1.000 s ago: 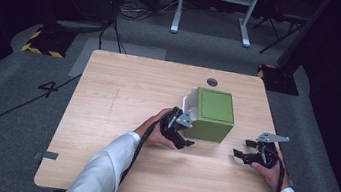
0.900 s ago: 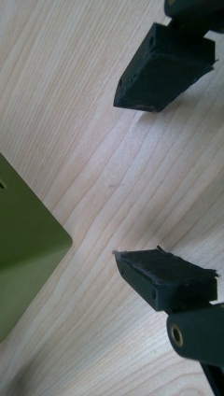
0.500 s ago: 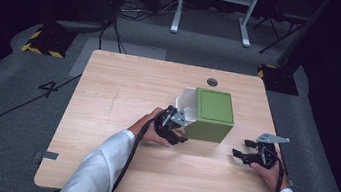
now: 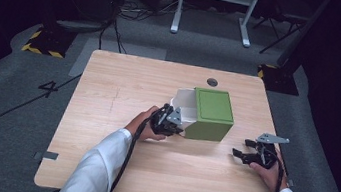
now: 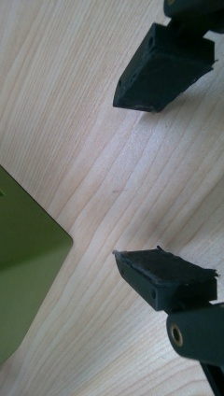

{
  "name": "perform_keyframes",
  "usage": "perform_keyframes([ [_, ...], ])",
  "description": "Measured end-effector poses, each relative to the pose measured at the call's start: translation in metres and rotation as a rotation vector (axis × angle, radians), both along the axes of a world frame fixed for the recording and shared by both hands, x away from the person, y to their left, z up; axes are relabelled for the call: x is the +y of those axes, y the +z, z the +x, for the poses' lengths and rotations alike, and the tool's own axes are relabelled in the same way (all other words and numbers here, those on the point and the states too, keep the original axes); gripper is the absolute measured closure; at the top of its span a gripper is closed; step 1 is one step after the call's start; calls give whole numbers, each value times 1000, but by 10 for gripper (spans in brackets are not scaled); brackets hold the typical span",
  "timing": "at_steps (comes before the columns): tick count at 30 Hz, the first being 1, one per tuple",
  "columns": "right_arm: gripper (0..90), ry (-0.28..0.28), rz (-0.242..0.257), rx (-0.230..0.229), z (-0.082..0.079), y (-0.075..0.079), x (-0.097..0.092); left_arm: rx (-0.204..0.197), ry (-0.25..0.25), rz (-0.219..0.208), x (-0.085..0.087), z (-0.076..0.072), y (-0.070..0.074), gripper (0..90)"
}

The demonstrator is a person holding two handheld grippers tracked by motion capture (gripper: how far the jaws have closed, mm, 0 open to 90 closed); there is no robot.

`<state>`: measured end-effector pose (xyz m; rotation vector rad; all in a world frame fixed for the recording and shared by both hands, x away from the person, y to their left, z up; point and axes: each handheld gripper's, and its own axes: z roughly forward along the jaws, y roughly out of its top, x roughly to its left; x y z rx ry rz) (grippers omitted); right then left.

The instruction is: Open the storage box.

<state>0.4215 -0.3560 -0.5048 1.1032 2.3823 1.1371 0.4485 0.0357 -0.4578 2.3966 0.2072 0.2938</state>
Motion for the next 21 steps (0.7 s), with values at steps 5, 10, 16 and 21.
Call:
perform_keyframes([
  [5, 215, -1, 3, 1, 0, 0, 0, 7, -36, 10, 5, 0, 1, 841],
  [10, 215, -4, 11, 5, 0, 0, -1, 25, -41, 0, 17, -3, 0, 857],
  [16, 215, -6, 13, 6, 0, 0, -2, 28, -25, -14, 32, -8, -1, 859],
  [21, 215, -7, 12, 5, 0, 0, -1, 22, -22, -20, 38, -10, -1, 859],
])
